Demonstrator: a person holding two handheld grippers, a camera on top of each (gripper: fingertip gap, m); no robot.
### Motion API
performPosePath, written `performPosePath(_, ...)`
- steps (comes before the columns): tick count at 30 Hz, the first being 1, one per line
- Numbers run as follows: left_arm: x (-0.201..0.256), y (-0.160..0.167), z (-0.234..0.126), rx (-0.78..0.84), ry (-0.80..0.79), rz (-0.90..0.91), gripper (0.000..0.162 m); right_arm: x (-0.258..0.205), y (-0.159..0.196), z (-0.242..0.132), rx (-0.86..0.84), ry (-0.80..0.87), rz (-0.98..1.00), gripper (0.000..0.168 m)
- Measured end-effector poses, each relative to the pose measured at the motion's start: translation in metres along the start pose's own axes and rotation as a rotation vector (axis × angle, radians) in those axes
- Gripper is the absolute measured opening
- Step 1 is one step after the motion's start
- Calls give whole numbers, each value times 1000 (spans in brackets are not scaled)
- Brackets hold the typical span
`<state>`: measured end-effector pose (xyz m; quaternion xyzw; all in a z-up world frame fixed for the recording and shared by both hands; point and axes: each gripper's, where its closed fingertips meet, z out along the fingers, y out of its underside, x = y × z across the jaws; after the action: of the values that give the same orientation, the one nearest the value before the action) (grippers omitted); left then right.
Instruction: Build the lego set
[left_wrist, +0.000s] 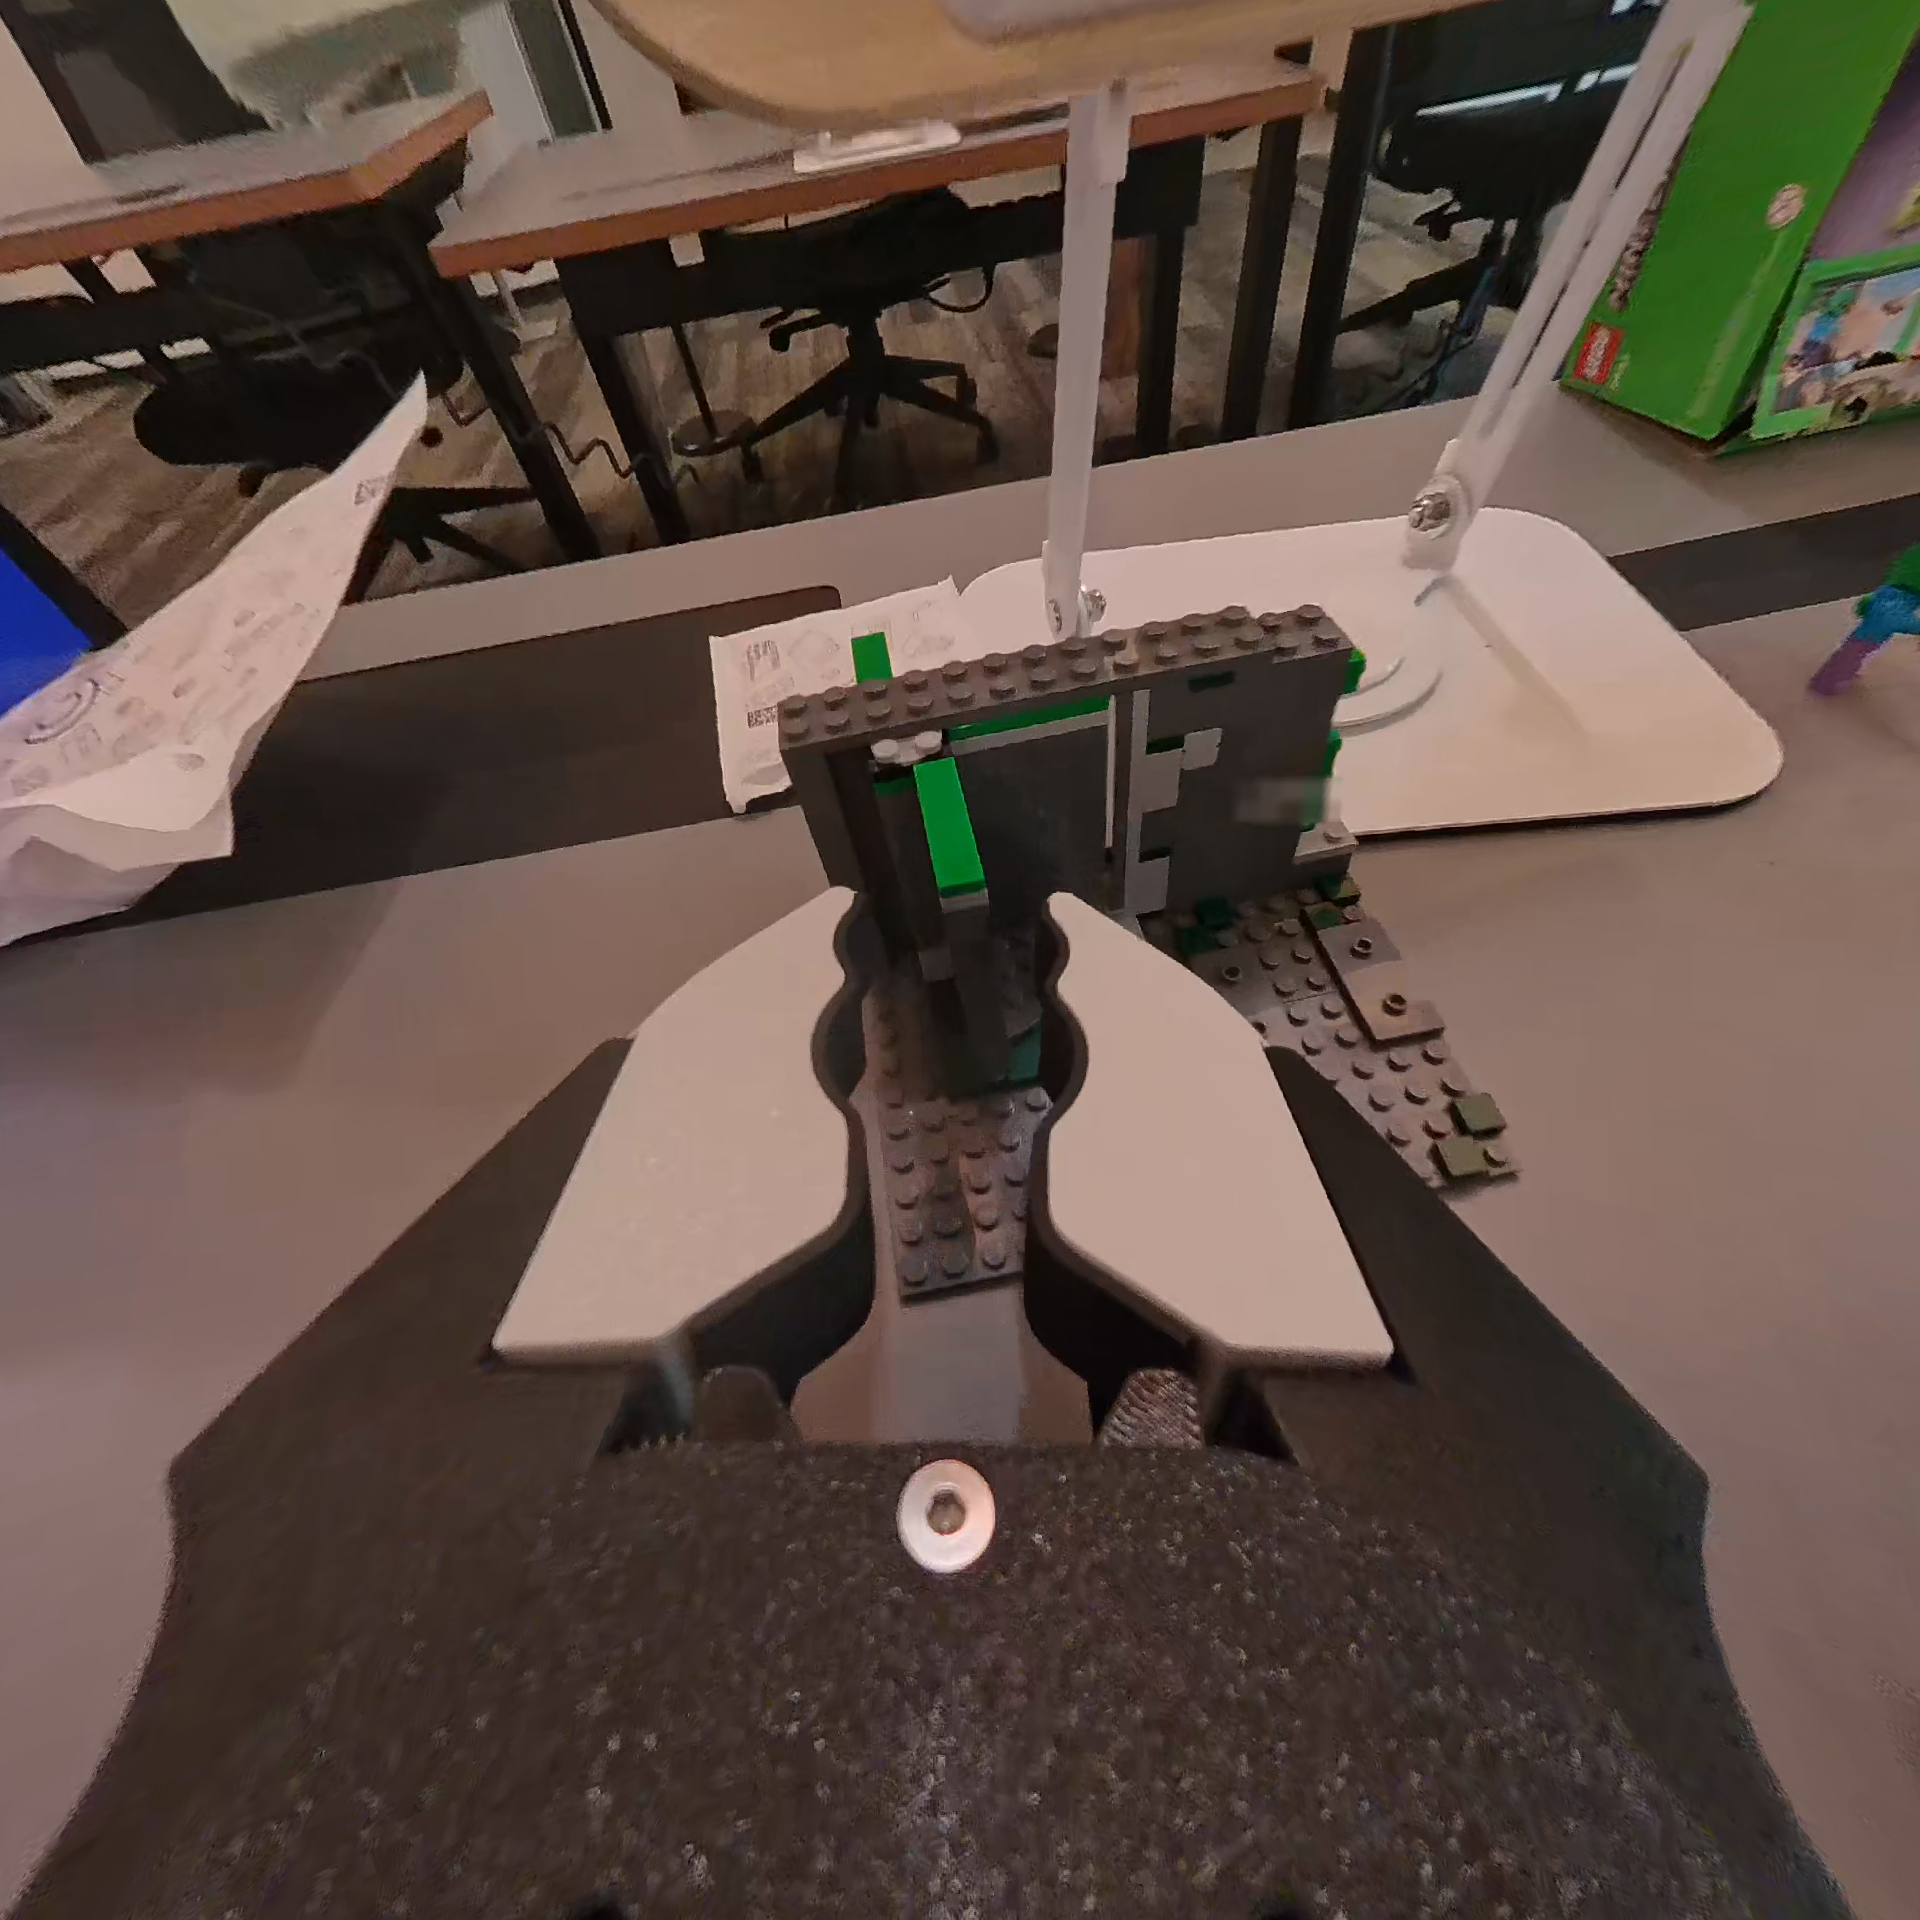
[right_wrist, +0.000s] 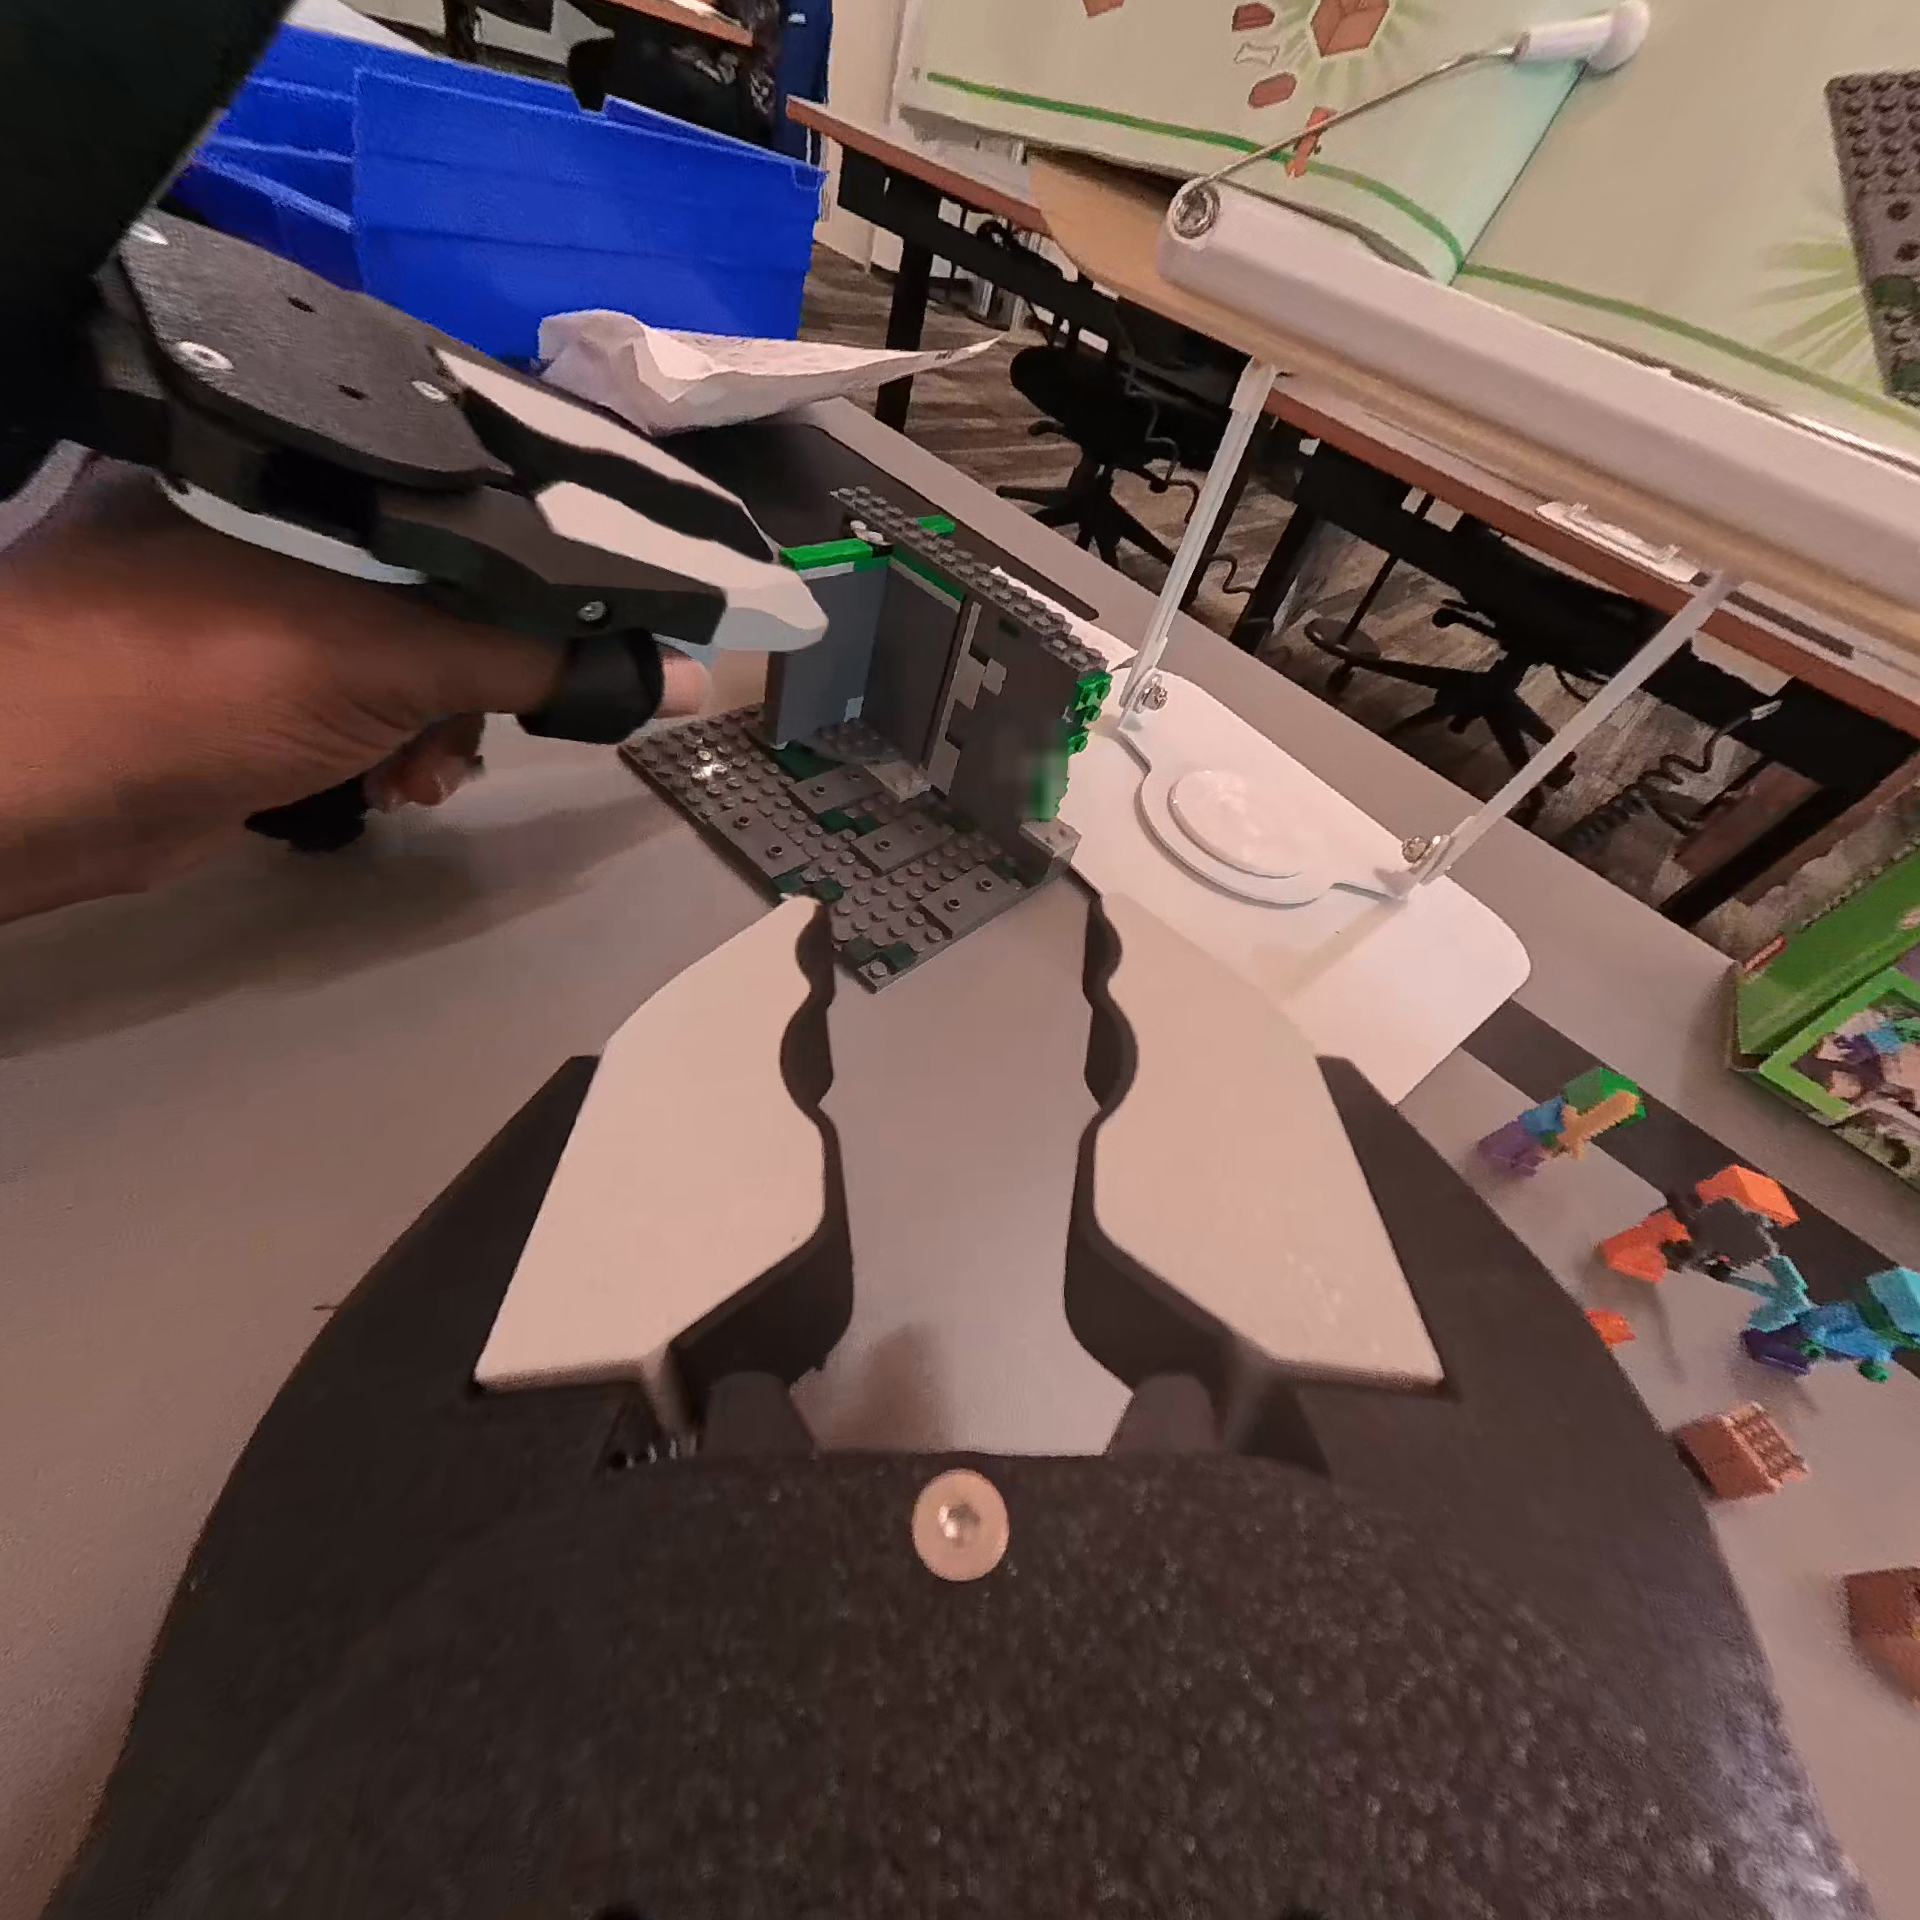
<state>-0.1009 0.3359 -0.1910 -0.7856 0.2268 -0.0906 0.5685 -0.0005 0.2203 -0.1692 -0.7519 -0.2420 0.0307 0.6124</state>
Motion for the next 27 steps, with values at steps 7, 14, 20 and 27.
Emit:
performPosePath(7,-4,4,15,-40,-17,-15,18,-2,3,3,-13,2,4,45)
performPosePath(14,0,3,13,-50,-24,-21,9,9,6,-1,-14,36,21,39)
performPosePath(20,9,1,-5,-42,-8,-52,8,19,6,-8,-7,63,32,37)
performPosePath(27,29,5,-36,-36,68,-71,8,19,9,-13,-18,7,32,35)
